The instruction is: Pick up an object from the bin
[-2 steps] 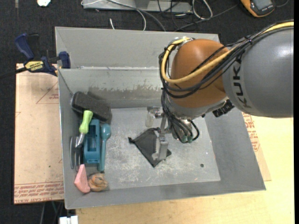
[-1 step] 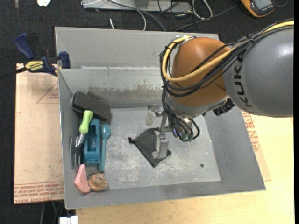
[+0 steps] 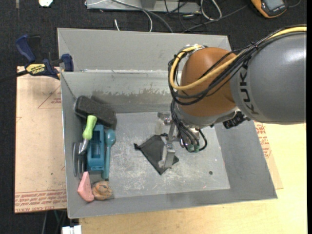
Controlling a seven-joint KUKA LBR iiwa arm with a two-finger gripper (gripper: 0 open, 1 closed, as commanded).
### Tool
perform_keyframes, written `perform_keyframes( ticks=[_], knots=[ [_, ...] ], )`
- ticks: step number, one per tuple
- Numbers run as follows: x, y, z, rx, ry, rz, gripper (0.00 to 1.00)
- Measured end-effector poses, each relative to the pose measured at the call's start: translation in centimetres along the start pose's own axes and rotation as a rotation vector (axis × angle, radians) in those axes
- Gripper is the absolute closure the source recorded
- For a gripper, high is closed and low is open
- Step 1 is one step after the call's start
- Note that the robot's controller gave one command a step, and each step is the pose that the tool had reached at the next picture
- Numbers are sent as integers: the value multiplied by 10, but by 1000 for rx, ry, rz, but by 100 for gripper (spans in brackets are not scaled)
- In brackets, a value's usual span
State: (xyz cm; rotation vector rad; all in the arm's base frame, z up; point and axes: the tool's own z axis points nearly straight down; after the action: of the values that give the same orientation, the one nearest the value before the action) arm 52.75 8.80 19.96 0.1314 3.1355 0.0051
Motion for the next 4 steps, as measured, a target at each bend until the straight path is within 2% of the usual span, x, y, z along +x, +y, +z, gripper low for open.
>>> perform_keyframes(
  ticks=[1,2,3,4],
  knots=[
    [7,-45,85,1,1,16,0],
    [5,-39,131,-3,-4,112,0],
    [-9,-53,127,-1,-6,131,100],
    [-9,-53,127,-1,-6,131,100]
  ],
)
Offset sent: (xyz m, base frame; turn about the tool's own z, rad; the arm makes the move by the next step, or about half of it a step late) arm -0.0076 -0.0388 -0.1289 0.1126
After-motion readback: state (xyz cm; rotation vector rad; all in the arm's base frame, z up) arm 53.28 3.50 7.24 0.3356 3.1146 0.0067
